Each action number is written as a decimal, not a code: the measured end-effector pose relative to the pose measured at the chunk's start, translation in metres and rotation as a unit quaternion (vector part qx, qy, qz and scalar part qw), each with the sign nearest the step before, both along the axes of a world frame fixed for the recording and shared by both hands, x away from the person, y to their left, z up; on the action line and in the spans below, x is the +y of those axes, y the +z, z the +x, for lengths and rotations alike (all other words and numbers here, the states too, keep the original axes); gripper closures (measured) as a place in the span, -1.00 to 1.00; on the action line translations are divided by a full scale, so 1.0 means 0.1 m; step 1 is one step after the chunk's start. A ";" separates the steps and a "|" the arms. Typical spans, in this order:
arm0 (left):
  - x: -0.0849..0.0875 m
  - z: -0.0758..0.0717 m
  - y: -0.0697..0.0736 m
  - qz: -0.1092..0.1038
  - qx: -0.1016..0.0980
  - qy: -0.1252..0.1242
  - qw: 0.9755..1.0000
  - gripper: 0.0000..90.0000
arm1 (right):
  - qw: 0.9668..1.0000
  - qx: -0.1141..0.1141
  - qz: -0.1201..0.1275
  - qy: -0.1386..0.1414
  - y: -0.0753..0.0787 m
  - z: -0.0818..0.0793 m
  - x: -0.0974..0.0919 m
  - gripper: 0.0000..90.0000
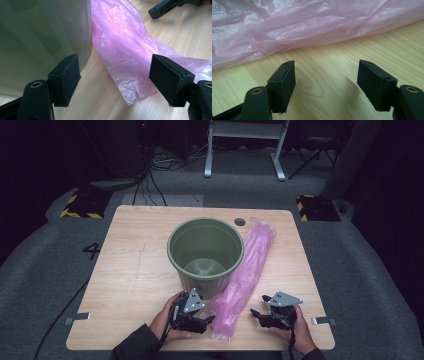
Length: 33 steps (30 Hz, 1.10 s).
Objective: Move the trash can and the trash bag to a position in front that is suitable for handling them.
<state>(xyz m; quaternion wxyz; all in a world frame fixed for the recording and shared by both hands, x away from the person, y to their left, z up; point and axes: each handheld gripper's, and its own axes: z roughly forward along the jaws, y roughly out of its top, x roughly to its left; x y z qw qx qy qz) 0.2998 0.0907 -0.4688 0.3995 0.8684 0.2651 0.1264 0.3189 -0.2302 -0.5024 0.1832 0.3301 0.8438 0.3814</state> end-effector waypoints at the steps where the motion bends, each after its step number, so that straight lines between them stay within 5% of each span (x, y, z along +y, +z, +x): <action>1: -0.01 0.02 -0.02 -0.002 0.003 0.001 1.000 -0.44 | 1.000 -0.001 -0.004 0.000 0.00 0.00 0.01 -0.30; 6: -0.05 0.07 -0.11 0.014 0.003 0.013 1.000 -0.33 | 1.000 -0.003 -0.006 0.000 -0.01 0.00 0.02 -0.30; 8: -0.05 0.07 -0.13 0.005 0.004 0.008 1.000 -0.29 | 1.000 -0.003 -0.006 0.000 -0.01 0.00 0.02 -0.31; 18: -0.08 0.14 -0.27 0.043 0.006 0.006 0.999 0.04 | 1.000 0.004 -0.006 0.010 -0.01 0.02 0.03 -0.40; 24: -0.05 0.19 -0.30 0.032 -0.001 0.000 0.999 0.14 | 1.000 0.004 0.008 0.007 0.01 0.07 0.01 -0.46; 33: 0.05 0.37 -0.32 0.026 -0.006 0.027 0.999 0.13 | 1.000 -0.002 -0.010 0.010 0.00 0.11 0.09 -0.44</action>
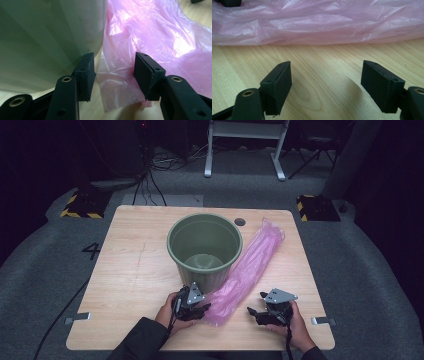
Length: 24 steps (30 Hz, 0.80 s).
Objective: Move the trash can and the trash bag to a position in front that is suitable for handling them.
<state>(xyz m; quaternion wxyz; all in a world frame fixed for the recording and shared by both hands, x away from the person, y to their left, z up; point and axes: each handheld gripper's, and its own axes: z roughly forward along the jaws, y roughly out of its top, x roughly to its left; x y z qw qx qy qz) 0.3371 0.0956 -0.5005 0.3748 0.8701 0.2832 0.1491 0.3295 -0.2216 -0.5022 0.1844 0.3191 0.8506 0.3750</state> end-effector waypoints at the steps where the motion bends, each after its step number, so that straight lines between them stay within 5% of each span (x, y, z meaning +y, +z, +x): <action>1: 0.00 0.00 0.00 0.000 0.000 0.000 1.000 0.13 | 1.000 0.001 0.000 -0.001 0.00 0.00 0.00 -0.43; 9: 0.15 0.21 0.01 -0.001 0.009 0.017 1.000 0.15 | 1.000 -0.001 0.000 0.000 0.00 0.01 0.00 -0.42; 14: 0.22 0.32 0.00 -0.003 0.005 0.009 1.000 0.39 | 1.000 -0.005 0.011 0.008 0.04 0.05 -0.01 -0.44; 18: 0.28 0.34 0.00 -0.003 0.006 0.001 1.000 0.60 | 1.000 -0.019 0.020 0.007 0.11 0.09 -0.05 -0.46; 24: 0.40 0.41 0.01 -0.007 0.014 0.007 1.000 0.61 | 0.998 -0.059 0.019 0.012 0.23 0.22 -0.04 -0.44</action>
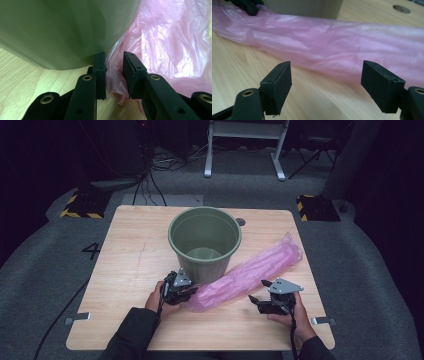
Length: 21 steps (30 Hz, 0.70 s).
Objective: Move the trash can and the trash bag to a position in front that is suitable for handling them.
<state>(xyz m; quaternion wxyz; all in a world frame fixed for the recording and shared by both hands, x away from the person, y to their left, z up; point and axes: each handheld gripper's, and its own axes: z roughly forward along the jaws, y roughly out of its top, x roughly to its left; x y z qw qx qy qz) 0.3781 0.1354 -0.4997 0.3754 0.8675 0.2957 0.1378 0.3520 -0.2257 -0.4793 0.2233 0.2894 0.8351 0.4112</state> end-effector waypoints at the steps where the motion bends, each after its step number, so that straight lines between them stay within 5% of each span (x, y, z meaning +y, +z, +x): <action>1: 0.02 0.01 0.00 0.003 -0.001 0.001 1.000 0.62 | 1.000 -0.009 -0.014 0.002 0.01 0.02 0.02 -0.44; 8: 0.14 0.06 0.00 0.004 -0.004 0.013 1.000 0.63 | 0.999 0.020 -0.030 0.018 -0.07 0.22 0.08 -0.44; 14: 0.24 0.12 -0.01 -0.003 -0.001 0.029 1.000 0.60 | 0.999 0.044 -0.007 0.023 -0.15 0.29 0.11 -0.42; 21: 0.25 0.23 -0.01 -0.005 0.000 0.032 0.999 0.60 | 0.998 0.057 -0.024 0.008 -0.22 0.35 0.16 -0.34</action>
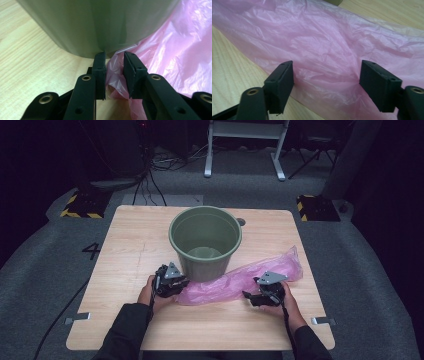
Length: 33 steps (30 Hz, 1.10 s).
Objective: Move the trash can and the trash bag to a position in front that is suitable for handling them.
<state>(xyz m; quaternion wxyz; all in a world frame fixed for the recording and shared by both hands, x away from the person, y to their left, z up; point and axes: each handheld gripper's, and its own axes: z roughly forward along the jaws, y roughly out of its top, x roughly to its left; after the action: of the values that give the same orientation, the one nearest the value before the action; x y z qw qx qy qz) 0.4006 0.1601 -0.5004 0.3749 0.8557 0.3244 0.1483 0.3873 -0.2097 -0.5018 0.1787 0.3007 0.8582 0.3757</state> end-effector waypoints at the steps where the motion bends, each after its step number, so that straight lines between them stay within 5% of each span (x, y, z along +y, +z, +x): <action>1: 0.01 0.02 0.00 0.000 0.000 0.000 1.000 0.60 | 1.000 -0.003 -0.001 0.000 0.00 0.00 0.00 -0.29; 12: -0.03 0.15 0.00 -0.001 0.003 0.009 1.000 0.52 | 0.999 0.020 0.026 0.005 0.00 0.02 -0.03 0.40; 18: -0.04 0.13 0.03 0.020 -0.006 0.038 0.999 0.08 | 0.999 0.019 0.029 -0.002 0.00 0.02 -0.04 0.73; 21: 0.01 0.07 0.13 0.000 -0.024 0.054 0.998 -0.24 | 1.000 0.015 0.026 -0.008 0.00 0.01 -0.04 0.83; 25: 0.12 -0.07 0.31 -0.023 -0.040 0.065 0.997 -0.39 | 1.000 0.011 0.023 -0.013 0.00 0.00 -0.04 0.93; 33: 0.39 -0.42 0.39 -0.022 -0.044 0.034 0.998 -0.53 | 0.999 -0.001 0.028 -0.015 0.01 -0.02 -0.08 0.99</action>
<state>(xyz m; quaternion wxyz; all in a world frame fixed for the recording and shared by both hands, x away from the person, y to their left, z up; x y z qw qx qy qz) 0.3588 0.1986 -0.4611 0.4025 0.8282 0.3396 0.1916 0.3849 -0.2180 -0.5011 0.1764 0.3186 0.8426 0.3969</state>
